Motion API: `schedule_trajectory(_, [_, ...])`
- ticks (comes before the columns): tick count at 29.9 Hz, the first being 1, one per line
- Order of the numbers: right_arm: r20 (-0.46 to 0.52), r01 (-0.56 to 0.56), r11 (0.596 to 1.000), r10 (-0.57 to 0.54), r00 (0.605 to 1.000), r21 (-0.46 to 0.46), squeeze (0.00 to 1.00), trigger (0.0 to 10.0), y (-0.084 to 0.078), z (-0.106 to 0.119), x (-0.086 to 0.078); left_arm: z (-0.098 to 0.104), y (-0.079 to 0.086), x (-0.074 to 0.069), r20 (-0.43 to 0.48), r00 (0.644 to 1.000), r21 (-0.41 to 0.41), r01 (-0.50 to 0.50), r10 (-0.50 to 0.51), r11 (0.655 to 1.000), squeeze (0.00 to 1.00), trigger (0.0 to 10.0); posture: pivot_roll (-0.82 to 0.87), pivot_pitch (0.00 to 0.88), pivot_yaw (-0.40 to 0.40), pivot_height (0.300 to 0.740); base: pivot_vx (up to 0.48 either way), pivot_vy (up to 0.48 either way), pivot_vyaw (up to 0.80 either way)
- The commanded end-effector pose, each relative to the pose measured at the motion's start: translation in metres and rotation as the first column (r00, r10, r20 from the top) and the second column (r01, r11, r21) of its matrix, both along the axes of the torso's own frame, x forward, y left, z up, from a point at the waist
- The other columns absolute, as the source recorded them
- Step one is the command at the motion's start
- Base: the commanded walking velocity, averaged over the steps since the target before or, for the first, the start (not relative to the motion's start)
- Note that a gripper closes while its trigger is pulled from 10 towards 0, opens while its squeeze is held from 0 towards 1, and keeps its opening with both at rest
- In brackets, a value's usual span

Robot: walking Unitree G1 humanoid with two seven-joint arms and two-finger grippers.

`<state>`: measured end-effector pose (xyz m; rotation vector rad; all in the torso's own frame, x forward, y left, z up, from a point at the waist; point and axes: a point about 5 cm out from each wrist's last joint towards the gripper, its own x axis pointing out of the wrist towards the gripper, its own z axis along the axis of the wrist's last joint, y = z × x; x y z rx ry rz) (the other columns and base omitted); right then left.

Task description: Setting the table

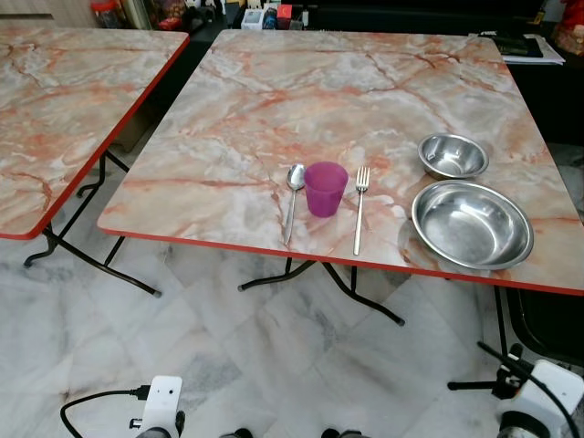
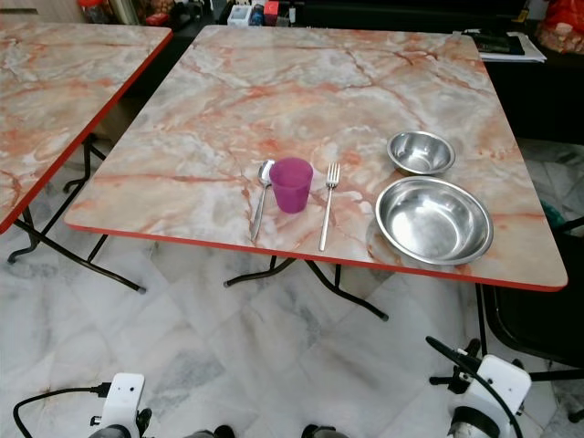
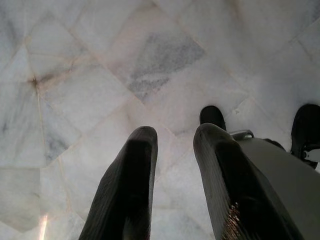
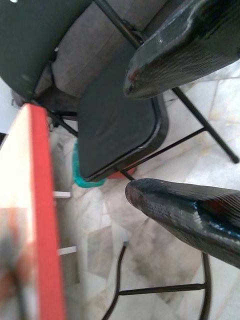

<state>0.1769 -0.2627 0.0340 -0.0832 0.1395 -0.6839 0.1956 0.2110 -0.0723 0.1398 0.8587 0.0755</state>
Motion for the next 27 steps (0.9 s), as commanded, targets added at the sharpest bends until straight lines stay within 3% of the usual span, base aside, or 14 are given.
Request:
schedule_trajectory(1, [-0.006,0.017,1.0,-0.017,1.0,0.005,0.0,10.0,-0.001,0.005,-0.004,-0.005,0.0,-0.008,-0.046,0.999,0.007,0.017,-0.017,1.0,0.0,10.0,-0.13,0.169,0.011,0.74,0.0,0.0,0.0])
schedule_trajectory(6, [0.065,-0.001,1.0,0.002,0.998,-0.007,0.0,10.0,-0.007,0.034,0.025,-0.005,0.0,-0.009,-0.039,0.999,0.004,0.015,-0.015,1.0,0.0,10.0,-0.14,0.161,0.016,0.74,0.0,0.0,0.0])
schedule_trajectory(7, [0.076,-0.013,1.0,0.012,0.997,0.012,0.0,10.0,-0.007,0.037,0.04,-0.005,0.0,-0.009,-0.036,0.999,0.001,0.013,-0.013,1.0,0.0,10.0,-0.15,0.149,0.023,0.74,0.0,0.0,0.0])
schedule_trajectory(8, [0.076,-0.013,1.0,0.012,0.997,0.012,0.0,10.0,-0.007,0.037,0.04,-0.005,0.0,-0.009,-0.036,0.999,0.001,0.013,-0.013,1.0,0.0,10.0,-0.15,0.149,0.023,0.74,0.0,0.0,0.0])
schedule_trajectory(9, [0.103,-0.029,0.999,0.025,0.994,0.038,0.0,10.0,-0.006,0.042,0.057,-0.004,-0.001,-0.008,-0.029,1.0,0.0,0.011,-0.011,1.0,0.0,10.0,-0.14,0.148,0.024,0.74,0.0,0.0,0.0])
schedule_trajectory(12, [0.128,-0.049,0.998,0.043,0.991,0.043,0.0,10.0,-0.006,0.051,0.071,-0.004,-0.001,-0.006,-0.021,1.0,-0.002,0.009,-0.009,1.0,0.0,10.0,-0.13,0.142,0.02,0.74,0.0,0.0,0.0])
schedule_trajectory(13, [0.164,-0.061,0.995,0.048,0.985,0.075,0.0,10.0,-0.007,0.064,0.087,-0.002,-0.003,-0.003,-0.006,1.0,-0.004,0.006,-0.006,1.0,0.0,10.0,-0.13,0.14,0.02,0.74,0.0,0.0,0.0])
schedule_trajectory(16, [0.176,-0.067,0.995,0.053,0.983,0.077,0.0,10.0,-0.009,0.071,0.094,-0.002,-0.004,-0.002,0.001,1.0,-0.006,0.001,-0.001,1.0,0.0,10.0,-0.12,0.137,0.016,0.74,0.0,0.0,0.0])
schedule_trajectory(20, [0.234,-0.06,0.989,0.028,0.972,0.134,0.0,10.0,-0.022,0.098,0.115,0.0,-0.004,-0.001,0.013,1.0,-0.004,0.003,-0.003,1.0,0.0,10.0,-0.12,0.137,0.015,0.74,0.0,0.0,0.0])
schedule_trajectory(27, [0.336,-0.045,0.986,-0.012,0.942,0.161,0.0,10.0,-0.036,0.13,0.119,0.0,0.001,-0.003,0.03,1.0,-0.01,-0.006,0.006,1.0,0.0,10.0,-0.11,0.134,0.015,0.74,0.0,0.0,0.0])
